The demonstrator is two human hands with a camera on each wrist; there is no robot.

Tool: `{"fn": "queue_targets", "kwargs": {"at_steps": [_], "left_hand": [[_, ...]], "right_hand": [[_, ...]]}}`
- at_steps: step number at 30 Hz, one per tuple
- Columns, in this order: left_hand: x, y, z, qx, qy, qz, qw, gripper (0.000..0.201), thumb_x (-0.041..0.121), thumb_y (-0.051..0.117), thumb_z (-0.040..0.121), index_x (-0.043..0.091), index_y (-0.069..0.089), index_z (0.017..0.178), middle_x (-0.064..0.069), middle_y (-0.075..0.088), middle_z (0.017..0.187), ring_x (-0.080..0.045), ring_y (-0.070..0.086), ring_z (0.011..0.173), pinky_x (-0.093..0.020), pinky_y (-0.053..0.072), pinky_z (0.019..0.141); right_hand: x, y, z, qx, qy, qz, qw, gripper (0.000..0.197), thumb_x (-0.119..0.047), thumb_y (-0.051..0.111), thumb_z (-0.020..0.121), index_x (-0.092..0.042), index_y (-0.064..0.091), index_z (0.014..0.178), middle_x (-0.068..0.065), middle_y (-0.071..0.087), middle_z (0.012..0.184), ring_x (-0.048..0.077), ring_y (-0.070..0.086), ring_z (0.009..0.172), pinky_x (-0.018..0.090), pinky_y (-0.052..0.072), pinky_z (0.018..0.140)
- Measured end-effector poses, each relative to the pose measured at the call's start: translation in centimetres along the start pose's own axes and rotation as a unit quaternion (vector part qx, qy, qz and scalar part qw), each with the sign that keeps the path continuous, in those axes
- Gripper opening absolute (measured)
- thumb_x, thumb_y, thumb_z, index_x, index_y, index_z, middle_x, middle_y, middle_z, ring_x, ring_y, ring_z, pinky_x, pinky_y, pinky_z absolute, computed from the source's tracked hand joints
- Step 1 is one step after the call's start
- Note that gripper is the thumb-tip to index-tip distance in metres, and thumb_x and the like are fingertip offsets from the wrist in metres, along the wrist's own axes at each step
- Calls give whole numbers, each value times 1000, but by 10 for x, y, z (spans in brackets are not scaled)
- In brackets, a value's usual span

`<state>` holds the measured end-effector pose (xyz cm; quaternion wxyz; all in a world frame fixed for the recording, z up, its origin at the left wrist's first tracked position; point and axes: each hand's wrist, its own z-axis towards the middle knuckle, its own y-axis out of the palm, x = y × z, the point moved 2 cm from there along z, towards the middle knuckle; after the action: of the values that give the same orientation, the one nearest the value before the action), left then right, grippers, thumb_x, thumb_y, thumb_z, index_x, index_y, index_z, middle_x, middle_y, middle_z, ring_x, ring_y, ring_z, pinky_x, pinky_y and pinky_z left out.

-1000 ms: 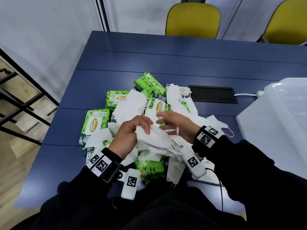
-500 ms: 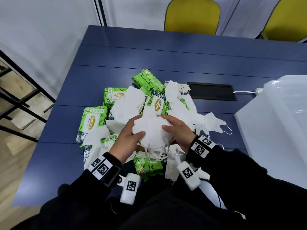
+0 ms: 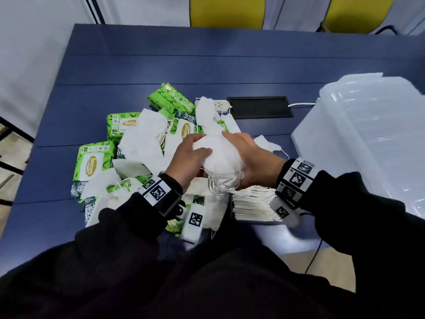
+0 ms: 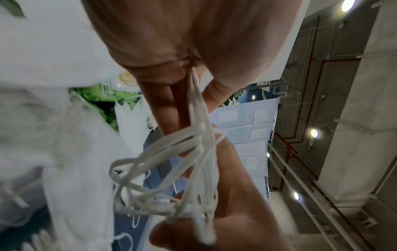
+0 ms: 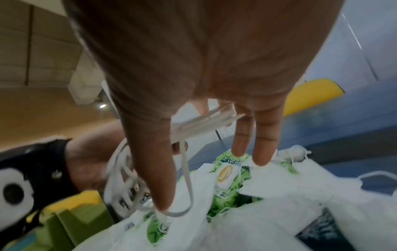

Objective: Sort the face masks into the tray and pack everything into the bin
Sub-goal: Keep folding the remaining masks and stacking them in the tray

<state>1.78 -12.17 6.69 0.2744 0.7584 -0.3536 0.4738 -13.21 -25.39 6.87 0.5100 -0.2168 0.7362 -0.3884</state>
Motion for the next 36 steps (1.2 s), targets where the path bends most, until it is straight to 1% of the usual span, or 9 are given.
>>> {"fn": "queue_targets", "kwargs": {"at_steps": [4,6,14,17,20,22,26,32,36], "left_hand": [[6,27,-3,-34,-35,-39,998,39,0,56,94,15,61,130,-10,67,106,-23,67,77,-30,54,50],[4,33,-7,-57,-55,-54,995,37,-2,56,95,12,64,128,-11,69,101,-23,68,77,-33,58,55],[-24,53,-41,-96,-99,-34,990,18,17,61,100,9,70,114,-14,70,97,-26,70,78,-42,62,68],[-42,50,-55,-111,-122,47,985,40,43,54,103,7,70,110,-23,72,90,-33,70,75,-37,59,61],[-59,39,-56,-54,-92,135,985,32,44,52,104,18,69,111,-20,75,92,-30,69,74,-32,49,62],[-69,36,-49,-4,-52,221,974,13,31,62,99,26,69,109,-11,76,89,-24,71,72,-28,47,62],[-87,53,-29,0,-85,279,957,33,17,68,90,37,62,116,-4,75,90,-23,72,69,-19,45,51],[-85,72,1,14,-81,156,984,55,-7,64,84,22,65,131,4,71,124,-21,69,91,-27,50,65],[-61,71,-10,28,-21,175,984,38,6,64,93,23,69,127,2,71,125,-16,71,89,-30,48,72]], "right_hand": [[4,-17,-23,119,-91,-77,986,94,-22,90,65,-6,44,145,14,44,144,31,46,130,15,29,106],[9,-23,-35,127,-70,-105,984,76,-23,85,70,-13,51,138,11,42,148,30,47,128,21,30,98],[27,7,-75,-51,-29,109,992,76,-14,80,84,-12,40,148,-4,52,138,2,50,121,16,38,105],[43,26,-101,-125,54,259,956,43,-2,69,85,-14,60,124,-1,67,110,0,61,92,23,48,84],[62,25,-123,-59,175,430,884,26,-5,63,83,-2,68,108,8,77,96,19,69,76,34,53,66],[81,17,-132,22,230,482,845,23,9,51,93,16,61,112,7,77,78,18,70,60,28,54,55],[113,5,-143,129,274,518,800,28,9,45,94,27,54,114,17,73,72,26,72,62,33,58,53],[115,8,-159,90,267,504,817,20,9,52,90,15,60,108,22,72,77,27,72,62,32,55,50],[111,15,-167,46,265,530,804,35,0,58,84,20,58,112,28,74,85,31,70,62,30,52,49]]}}
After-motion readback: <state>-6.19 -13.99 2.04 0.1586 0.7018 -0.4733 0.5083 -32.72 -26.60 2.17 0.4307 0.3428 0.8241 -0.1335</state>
